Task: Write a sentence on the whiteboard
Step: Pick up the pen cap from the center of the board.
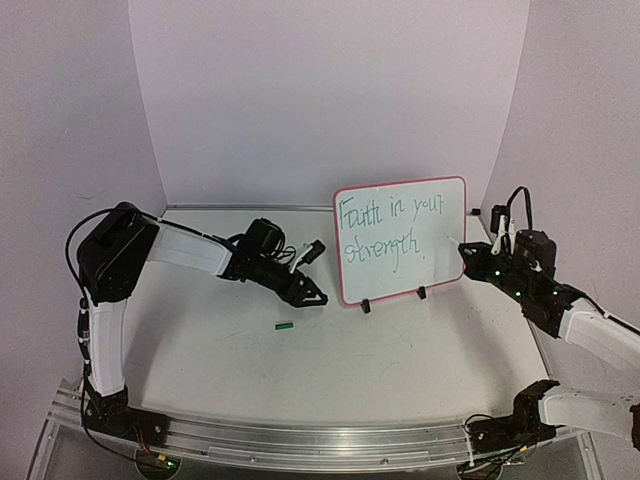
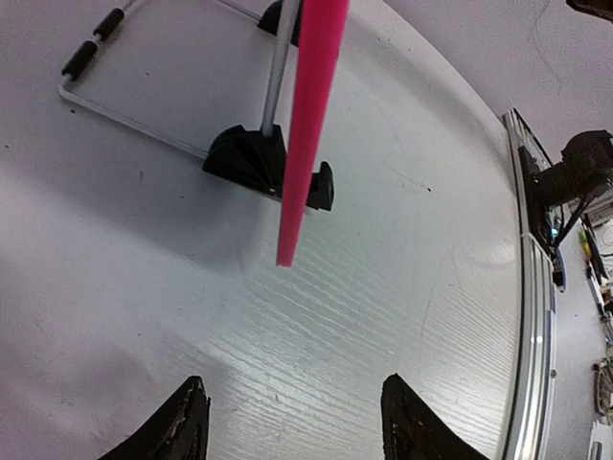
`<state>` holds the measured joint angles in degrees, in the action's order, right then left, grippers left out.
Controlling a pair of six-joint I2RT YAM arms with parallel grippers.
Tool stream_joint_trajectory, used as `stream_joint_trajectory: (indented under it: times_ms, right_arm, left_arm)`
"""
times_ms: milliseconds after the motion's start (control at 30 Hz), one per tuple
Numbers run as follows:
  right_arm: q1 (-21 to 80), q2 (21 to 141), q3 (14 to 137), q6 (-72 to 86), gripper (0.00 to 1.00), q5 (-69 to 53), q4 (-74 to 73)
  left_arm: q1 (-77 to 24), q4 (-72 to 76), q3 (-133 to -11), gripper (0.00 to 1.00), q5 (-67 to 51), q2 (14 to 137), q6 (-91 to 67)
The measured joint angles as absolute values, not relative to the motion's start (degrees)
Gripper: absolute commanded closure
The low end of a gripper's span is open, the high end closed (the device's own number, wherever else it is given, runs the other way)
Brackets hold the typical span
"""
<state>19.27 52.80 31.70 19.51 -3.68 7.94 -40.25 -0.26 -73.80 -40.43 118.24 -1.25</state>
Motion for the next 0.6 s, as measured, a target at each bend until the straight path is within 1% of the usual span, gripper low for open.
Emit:
stream_joint_trajectory:
  times_ms: [133, 367, 500, 600]
  right_arm:
    - [19.27, 52.8, 31.7, 19.18, 1.0, -5.91, 7.92]
    - [19.27, 53.1, 32.07, 17.37, 1.0, -12.12, 6.53]
    - [19.27, 54.07, 32.47, 16.96, 1.0, -16.35, 5.02]
    - [19.27, 54.94, 32.47, 17.18, 1.0, -19.62, 3.98]
  left_arm:
    - [-39.66, 3.33, -69.8, 0.37, -35.92, 114.21, -2.28]
    - [-38.84, 9.37, -66.28, 0.36, -27.34, 107.76, -5.43]
    - [-38.72, 10.72, -64.84, 0.36, -22.36, 105.82, -9.07]
    - [-38.99, 11.55, -61.6, 0.37, -19.58, 104.76, -11.46]
